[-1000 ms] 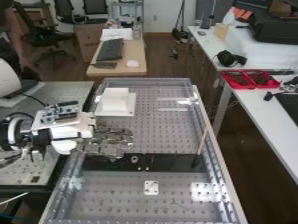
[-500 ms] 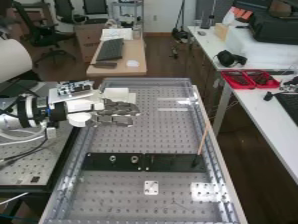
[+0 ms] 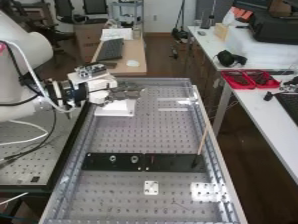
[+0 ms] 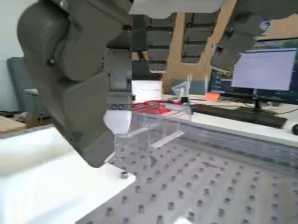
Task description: Grab the smaller nut and place it in the white container
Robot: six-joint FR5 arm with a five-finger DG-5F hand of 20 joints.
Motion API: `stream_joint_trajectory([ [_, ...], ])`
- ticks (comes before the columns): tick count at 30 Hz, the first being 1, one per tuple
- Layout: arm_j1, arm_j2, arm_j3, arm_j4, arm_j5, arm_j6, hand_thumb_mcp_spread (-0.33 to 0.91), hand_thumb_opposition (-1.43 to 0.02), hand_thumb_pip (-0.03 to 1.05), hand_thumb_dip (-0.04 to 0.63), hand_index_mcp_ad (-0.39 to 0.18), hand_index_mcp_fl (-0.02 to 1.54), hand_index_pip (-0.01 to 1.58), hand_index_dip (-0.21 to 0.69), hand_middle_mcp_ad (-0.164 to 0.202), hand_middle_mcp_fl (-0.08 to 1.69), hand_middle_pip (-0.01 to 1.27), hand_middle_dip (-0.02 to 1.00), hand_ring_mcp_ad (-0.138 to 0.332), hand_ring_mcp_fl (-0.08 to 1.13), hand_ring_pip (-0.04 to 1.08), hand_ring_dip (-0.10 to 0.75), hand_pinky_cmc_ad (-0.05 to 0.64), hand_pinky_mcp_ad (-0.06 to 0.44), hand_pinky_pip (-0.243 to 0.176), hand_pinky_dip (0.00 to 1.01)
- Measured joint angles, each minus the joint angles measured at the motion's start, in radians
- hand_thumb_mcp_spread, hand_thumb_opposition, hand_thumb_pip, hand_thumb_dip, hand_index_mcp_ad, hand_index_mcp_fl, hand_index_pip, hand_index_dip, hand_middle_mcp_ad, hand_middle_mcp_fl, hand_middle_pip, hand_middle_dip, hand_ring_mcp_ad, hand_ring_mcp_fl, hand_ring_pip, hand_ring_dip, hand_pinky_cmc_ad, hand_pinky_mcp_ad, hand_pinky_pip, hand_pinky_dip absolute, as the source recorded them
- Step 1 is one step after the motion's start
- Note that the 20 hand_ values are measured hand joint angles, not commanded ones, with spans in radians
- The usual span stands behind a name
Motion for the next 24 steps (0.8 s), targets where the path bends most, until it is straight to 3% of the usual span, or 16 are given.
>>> stream_joint_trajectory([
  [12,0.126,-0.042,0.028,0.019,-0.035,0.042,0.46,-0.97,0.58,0.215,-0.162,0.43,1.51,0.157,0.054,0.07,0.14,0.2,0.127,0.01,0.1,0.082,0.314,0.195,-0.045,0.19],
  [24,0.172,-0.042,0.009,0.063,-0.055,0.087,0.46,-0.97,0.58,0.215,-0.164,0.43,1.51,0.157,0.059,0.1,0.14,0.2,0.138,0.01,0.1,0.082,0.314,0.197,-0.045,0.19],
])
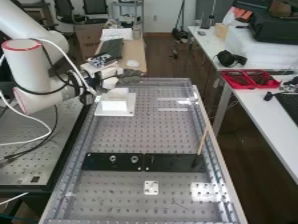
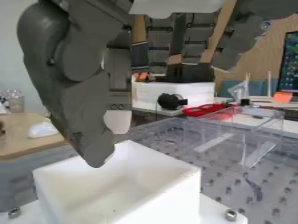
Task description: Grab the smaller nut and place it in the white container
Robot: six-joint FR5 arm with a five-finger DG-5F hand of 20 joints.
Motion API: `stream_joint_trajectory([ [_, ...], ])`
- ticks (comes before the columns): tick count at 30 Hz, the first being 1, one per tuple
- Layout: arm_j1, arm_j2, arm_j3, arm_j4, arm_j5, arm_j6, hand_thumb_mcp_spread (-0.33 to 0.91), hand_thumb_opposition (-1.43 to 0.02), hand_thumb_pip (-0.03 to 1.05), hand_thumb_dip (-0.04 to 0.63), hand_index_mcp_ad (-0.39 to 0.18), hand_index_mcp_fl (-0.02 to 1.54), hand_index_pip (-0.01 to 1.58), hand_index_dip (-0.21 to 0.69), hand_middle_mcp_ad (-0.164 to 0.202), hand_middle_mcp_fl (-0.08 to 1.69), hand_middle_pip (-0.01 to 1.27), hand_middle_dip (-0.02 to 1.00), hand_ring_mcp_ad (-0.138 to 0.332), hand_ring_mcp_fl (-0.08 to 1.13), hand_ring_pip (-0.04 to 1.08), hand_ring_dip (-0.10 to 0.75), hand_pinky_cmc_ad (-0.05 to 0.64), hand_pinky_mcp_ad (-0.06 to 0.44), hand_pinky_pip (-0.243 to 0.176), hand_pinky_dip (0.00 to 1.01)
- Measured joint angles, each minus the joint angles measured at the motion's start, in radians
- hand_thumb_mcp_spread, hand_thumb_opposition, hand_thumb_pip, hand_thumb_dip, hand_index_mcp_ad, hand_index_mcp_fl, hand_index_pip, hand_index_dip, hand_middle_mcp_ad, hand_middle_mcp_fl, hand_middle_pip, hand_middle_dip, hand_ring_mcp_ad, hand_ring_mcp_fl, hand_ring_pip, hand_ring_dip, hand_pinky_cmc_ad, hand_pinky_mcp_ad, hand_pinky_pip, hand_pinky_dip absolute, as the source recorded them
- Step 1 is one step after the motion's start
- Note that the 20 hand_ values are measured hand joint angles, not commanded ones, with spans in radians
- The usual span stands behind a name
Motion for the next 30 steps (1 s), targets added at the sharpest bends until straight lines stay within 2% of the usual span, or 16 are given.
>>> stream_joint_trajectory([
  [11,0.032,-0.008,-0.013,0.031,0.0,0.031,0.46,-0.97,0.58,0.215,-0.164,0.43,1.51,0.157,0.061,0.1,0.14,0.2,0.14,0.01,0.1,0.082,0.314,0.197,-0.045,0.19],
  [18,0.074,-0.008,-0.017,0.038,0.032,0.047,0.46,-0.97,0.58,0.215,-0.164,0.43,1.51,0.157,0.061,0.1,0.14,0.2,0.141,0.01,0.09,0.082,0.314,0.197,-0.045,0.19],
  [26,0.084,-0.022,-0.001,0.012,0.053,0.03,0.46,-0.97,0.58,0.215,-0.164,0.43,1.51,0.157,0.058,0.1,0.14,0.2,0.141,0.01,0.09,0.082,0.314,0.197,-0.045,0.19],
  [30,0.072,-0.023,0.003,0.001,0.058,0.022,0.46,-0.98,0.58,0.216,-0.166,0.38,1.51,0.157,0.061,0.1,0.14,0.2,0.141,0.01,0.09,0.082,0.314,0.197,-0.045,0.19],
])
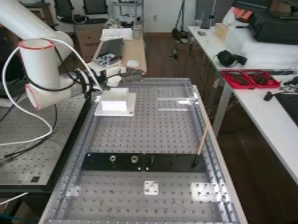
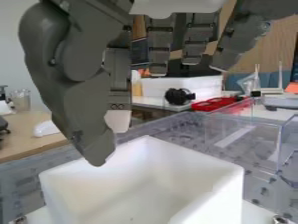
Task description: Grab the smaller nut and place it in the white container
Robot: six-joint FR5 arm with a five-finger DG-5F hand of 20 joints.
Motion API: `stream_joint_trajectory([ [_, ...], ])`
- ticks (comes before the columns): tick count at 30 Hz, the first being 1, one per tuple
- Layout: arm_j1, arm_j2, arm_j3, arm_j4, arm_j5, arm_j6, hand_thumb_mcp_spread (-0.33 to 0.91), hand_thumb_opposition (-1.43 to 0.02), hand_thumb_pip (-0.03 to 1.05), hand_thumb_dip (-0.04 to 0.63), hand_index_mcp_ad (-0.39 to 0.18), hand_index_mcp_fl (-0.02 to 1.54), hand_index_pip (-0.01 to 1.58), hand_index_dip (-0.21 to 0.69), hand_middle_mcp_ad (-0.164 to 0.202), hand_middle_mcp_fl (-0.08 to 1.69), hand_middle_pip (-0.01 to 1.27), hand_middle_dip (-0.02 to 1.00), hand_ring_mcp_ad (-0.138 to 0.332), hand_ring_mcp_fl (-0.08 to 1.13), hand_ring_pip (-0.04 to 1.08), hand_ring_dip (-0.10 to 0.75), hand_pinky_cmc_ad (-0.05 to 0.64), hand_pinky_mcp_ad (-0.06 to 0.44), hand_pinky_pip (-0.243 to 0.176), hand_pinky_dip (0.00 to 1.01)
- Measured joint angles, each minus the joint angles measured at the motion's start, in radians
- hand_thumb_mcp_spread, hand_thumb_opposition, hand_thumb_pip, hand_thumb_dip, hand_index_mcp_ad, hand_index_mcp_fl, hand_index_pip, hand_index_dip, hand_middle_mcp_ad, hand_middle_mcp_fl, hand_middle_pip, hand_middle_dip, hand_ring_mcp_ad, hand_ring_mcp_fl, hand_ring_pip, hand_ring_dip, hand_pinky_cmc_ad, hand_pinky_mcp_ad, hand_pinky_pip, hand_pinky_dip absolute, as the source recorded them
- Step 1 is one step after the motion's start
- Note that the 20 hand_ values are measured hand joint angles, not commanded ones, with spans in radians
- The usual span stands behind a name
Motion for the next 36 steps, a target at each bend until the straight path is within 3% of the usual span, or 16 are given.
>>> stream_joint_trajectory([
  [4,-0.007,0.0,0.002,-0.02,0.003,-0.011,0.46,-0.92,0.66,0.222,-0.168,0.26,1.51,0.159,0.061,0.08,0.14,0.2,0.141,0.01,0.1,0.082,0.314,0.197,-0.045,0.19],
  [9,-0.013,0.006,-0.003,-0.017,0.007,-0.01,0.46,-0.9,0.66,0.253,-0.168,0.14,1.45,0.152,0.061,0.07,0.14,0.2,0.138,0.01,0.1,0.082,0.314,0.197,-0.047,0.19],
  [20,-0.029,0.03,-0.01,-0.004,0.017,0.011,0.44,-0.89,0.73,0.253,-0.166,0.07,1.42,0.115,0.061,0.08,0.14,0.2,0.141,0.01,0.1,0.082,0.314,0.197,-0.047,0.19],
  [25,-0.053,0.087,0.0,-0.027,0.033,0.032,0.43,-0.88,0.73,0.253,-0.166,0.05,1.38,0.093,0.061,0.07,0.14,0.2,0.138,0.01,0.09,0.082,0.312,0.194,-0.047,0.19],
  [29,-0.085,0.157,0.039,-0.09,0.065,0.043,0.41,-0.87,0.73,0.253,-0.169,0.02,1.34,0.094,0.061,0.03,0.14,0.2,0.138,0.01,0.09,0.082,0.312,0.197,-0.047,0.2],
  [33,-0.109,0.213,0.078,-0.15,0.144,0.045,0.39,-0.84,0.72,0.253,-0.176,0.02,1.3,0.075,0.054,0.03,0.14,0.2,0.141,0.01,0.1,0.082,0.312,0.194,-0.049,0.24],
  [36,-0.12,0.248,0.096,-0.182,0.235,0.061,0.35,-0.81,0.65,0.253,-0.164,0.02,1.22,0.063,0.058,0.04,0.14,0.2,0.145,0.01,0.13,0.082,0.312,0.213,-0.051,0.28],
])
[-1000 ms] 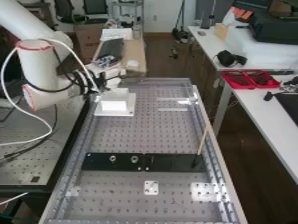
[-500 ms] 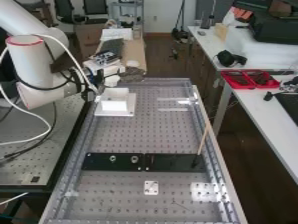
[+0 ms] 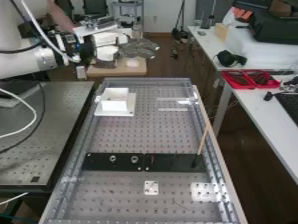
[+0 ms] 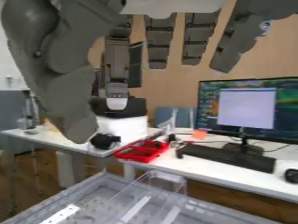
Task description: Grab the smaller nut and place it in the white container
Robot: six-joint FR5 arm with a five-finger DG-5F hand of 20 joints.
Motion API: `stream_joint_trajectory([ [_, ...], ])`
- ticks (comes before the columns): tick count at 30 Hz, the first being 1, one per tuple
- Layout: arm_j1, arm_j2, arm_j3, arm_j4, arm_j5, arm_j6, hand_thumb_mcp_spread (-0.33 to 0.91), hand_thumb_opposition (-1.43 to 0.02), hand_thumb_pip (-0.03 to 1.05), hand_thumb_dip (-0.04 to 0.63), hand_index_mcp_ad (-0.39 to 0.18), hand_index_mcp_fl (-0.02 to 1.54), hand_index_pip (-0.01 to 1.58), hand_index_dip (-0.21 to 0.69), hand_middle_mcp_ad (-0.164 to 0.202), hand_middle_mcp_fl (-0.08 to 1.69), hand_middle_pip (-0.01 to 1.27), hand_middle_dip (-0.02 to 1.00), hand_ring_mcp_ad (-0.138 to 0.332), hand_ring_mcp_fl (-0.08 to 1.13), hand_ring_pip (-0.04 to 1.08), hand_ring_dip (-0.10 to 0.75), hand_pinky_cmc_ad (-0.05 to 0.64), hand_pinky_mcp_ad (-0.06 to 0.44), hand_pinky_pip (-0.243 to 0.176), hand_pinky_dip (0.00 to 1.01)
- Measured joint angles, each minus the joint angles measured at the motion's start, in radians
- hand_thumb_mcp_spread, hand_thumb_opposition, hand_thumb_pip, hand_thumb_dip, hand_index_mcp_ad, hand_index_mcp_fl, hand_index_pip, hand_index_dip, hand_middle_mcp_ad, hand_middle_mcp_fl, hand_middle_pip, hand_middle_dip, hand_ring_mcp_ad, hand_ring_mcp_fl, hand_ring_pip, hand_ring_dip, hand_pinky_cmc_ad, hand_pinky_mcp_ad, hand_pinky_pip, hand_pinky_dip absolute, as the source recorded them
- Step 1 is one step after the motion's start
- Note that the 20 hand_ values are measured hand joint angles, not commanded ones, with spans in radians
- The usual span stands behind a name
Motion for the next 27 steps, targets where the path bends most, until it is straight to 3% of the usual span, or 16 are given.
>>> stream_joint_trajectory([
  [2,-0.004,0.018,0.007,-0.017,0.06,0.002,0.32,-0.81,0.65,0.236,-0.161,0.02,1.18,0.051,0.059,0.03,0.14,0.2,0.145,0.01,0.14,0.068,0.312,0.222,-0.061,0.32],
  [5,-0.011,0.041,0.018,-0.054,0.153,0.024,0.27,-0.77,0.63,0.208,-0.145,0.02,0.99,0.035,0.058,0.03,0.14,0.2,0.147,0.01,0.15,0.066,0.312,0.248,-0.075,0.36],
  [8,-0.017,0.057,0.027,-0.082,0.216,0.052,0.24,-0.74,0.53,0.175,-0.129,0.02,0.62,0.035,0.061,0.04,0.14,0.2,0.147,0.01,0.15,0.066,0.316,0.265,-0.075,0.39],
  [13,-0.031,0.076,0.04,-0.108,0.288,0.074,0.19,-0.71,0.5,0.126,-0.112,0.02,0.31,0.031,0.061,0.02,0.14,0.2,0.169,0.01,0.14,0.066,0.316,0.278,-0.091,0.43],
  [17,-0.053,0.09,0.055,-0.123,0.33,0.093,0.19,-0.7,0.5,0.082,-0.106,0.02,0.23,0.045,0.061,0.02,0.14,0.2,0.176,0.01,0.14,0.066,0.335,0.278,-0.093,0.43],
  [27,-0.086,0.085,0.082,-0.128,0.319,0.1,0.19,-0.7,0.46,0.084,-0.098,0.05,0.14,0.063,0.068,0.02,0.14,0.2,0.18,0.01,0.12,0.066,0.347,0.29,-0.093,0.43],
])
